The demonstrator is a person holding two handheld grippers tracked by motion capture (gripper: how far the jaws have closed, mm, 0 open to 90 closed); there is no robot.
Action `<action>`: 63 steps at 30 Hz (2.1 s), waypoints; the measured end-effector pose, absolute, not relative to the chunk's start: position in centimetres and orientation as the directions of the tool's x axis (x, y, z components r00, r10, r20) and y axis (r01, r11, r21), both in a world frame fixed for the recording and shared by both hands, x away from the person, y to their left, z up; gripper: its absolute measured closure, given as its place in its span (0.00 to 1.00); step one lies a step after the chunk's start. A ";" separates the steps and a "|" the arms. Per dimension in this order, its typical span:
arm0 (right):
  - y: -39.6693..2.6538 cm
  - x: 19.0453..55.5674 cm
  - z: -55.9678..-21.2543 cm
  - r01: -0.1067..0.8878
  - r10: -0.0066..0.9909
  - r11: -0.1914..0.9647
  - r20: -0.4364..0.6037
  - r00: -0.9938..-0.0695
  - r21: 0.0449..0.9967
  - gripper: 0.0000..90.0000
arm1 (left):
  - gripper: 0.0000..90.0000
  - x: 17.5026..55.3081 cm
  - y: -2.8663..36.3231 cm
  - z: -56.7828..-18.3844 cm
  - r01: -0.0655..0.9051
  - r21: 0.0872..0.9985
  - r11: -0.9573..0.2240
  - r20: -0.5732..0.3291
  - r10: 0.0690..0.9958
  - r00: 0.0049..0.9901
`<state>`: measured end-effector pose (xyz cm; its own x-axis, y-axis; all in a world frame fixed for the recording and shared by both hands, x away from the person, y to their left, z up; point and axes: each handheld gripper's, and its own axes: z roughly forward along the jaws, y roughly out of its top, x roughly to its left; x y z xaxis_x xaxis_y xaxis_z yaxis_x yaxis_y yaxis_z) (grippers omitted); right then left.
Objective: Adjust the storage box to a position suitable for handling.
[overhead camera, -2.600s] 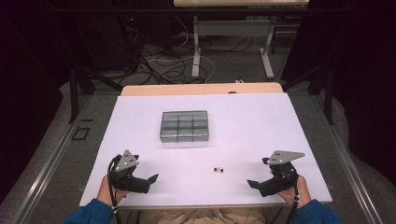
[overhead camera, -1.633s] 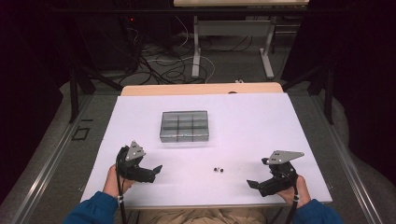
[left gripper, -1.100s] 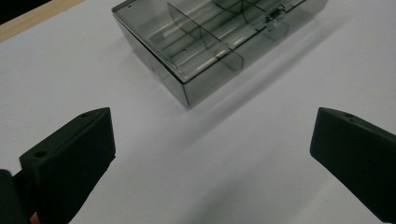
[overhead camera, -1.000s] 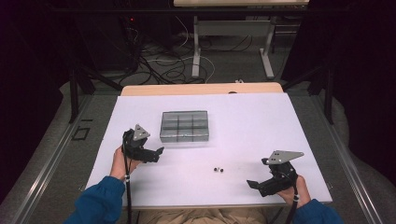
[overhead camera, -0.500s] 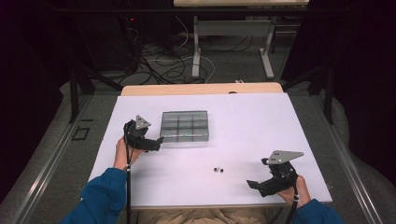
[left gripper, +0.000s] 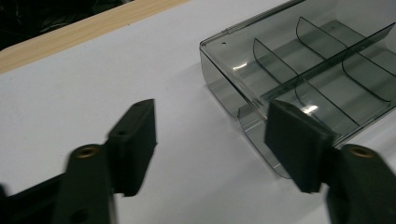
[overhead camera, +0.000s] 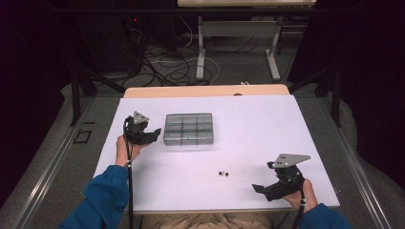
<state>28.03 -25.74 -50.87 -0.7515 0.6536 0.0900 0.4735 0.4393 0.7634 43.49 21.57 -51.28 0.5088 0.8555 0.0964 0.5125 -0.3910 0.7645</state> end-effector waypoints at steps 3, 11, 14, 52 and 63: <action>-25.7 28.0 -50.9 0.476 0.653 0.447 0.087 -0.752 0.757 0.00 | 0.64 44.0 21.4 -51.7 0.527 0.747 -0.406 0.090 0.846 0.525; -25.7 28.1 -50.9 0.476 0.645 0.451 0.092 -0.758 0.755 0.00 | 0.98 46.1 21.0 -53.4 0.570 0.718 -0.399 0.030 0.836 0.548; -25.7 28.3 -50.9 0.466 0.641 0.452 0.086 -0.763 0.761 0.00 | 1.00 46.9 20.6 -54.0 0.587 0.713 -0.383 -0.014 0.829 0.559; -25.6 28.5 -51.2 0.474 0.648 0.449 0.090 -0.757 0.758 0.00 | 1.00 48.1 18.2 -54.5 0.569 0.723 -0.393 -0.036 0.800 0.599; -25.6 28.5 -51.1 0.482 0.651 0.453 0.091 -0.754 0.750 0.00 | 1.00 48.2 16.9 -54.6 0.561 0.727 -0.397 -0.042 0.789 0.613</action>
<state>28.49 -25.59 -51.10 -0.7535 0.6511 0.0908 0.4817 0.4529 0.7502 48.19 16.92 -54.64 0.6125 0.7893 -0.0417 0.5607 -0.3966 0.7269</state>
